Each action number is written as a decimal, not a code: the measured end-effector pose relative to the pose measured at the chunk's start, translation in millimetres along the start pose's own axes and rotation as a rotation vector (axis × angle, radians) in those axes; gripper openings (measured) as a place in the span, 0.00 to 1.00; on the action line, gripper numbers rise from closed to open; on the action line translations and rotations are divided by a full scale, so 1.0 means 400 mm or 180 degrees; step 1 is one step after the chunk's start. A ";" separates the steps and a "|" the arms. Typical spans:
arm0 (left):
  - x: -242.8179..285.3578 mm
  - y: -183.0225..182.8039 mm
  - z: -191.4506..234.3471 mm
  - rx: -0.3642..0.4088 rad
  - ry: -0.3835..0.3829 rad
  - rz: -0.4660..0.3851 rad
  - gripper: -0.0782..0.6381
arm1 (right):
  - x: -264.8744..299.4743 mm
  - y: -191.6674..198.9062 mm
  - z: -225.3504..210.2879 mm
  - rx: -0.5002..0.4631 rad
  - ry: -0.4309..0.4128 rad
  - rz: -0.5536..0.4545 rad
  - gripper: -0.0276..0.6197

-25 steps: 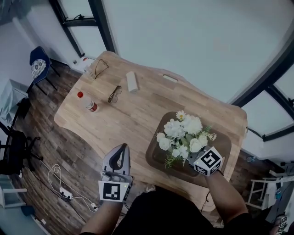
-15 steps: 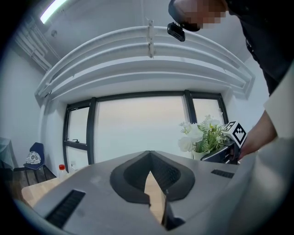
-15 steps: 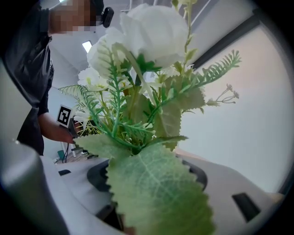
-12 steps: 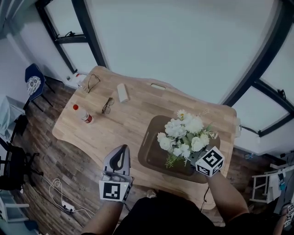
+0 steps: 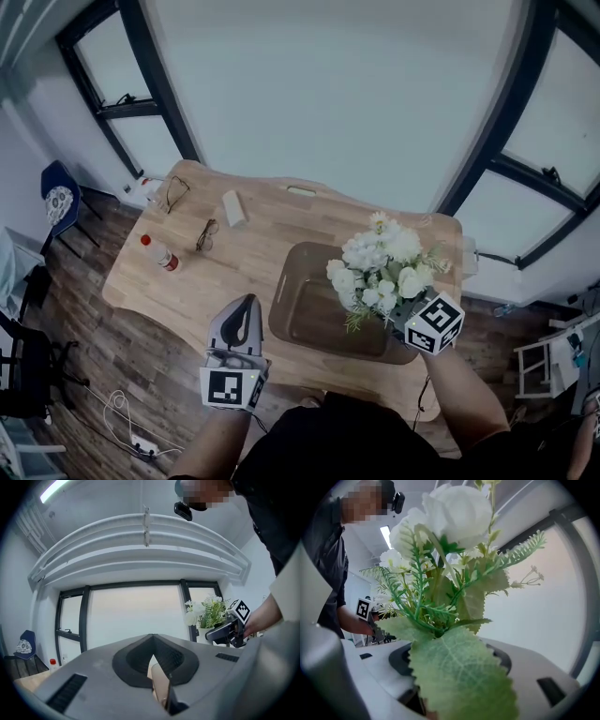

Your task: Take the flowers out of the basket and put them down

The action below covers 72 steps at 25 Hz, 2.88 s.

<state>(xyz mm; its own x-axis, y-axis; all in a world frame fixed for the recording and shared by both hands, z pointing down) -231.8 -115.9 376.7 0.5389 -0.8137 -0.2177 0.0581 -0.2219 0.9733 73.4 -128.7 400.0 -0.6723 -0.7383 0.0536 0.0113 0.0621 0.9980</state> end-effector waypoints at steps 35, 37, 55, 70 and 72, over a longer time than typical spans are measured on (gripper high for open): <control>0.187 -0.014 -0.205 -0.0352 0.0812 -0.0228 0.12 | -0.459 -0.153 -0.085 0.0038 0.1416 -0.0377 0.48; 0.200 -0.012 -0.222 -0.0356 0.0863 -0.0226 0.12 | -0.481 -0.147 -0.089 0.0042 0.1473 -0.0361 0.48; 0.309 0.019 -0.345 -0.0291 0.1313 -0.0113 0.12 | -0.625 -0.034 -0.118 0.0099 0.2001 -0.0191 0.48; 0.307 0.111 -0.371 -0.0278 0.1400 0.0172 0.12 | -0.610 0.102 -0.128 0.0161 0.2126 -0.0030 0.48; 0.302 0.124 -0.380 -0.0273 0.1433 0.0209 0.12 | -0.610 0.127 -0.132 0.0228 0.2143 -0.0035 0.48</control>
<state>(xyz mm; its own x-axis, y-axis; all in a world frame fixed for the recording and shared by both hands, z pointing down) -36.2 -143.7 409.6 0.8540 -0.5060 -0.1209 0.0708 -0.1172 0.9906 277.2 19.0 439.5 -0.0640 -0.9951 0.0756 -0.0576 0.0793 0.9952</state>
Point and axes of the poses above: the fingertips, and each gripper's own axes: x forward along the fingers, z to its left, y out of its underside, the point moved 8 cm from there along -x, backward along the fingers, and after that the axes turned 9 degrees about -z, right-handed, at the moved point
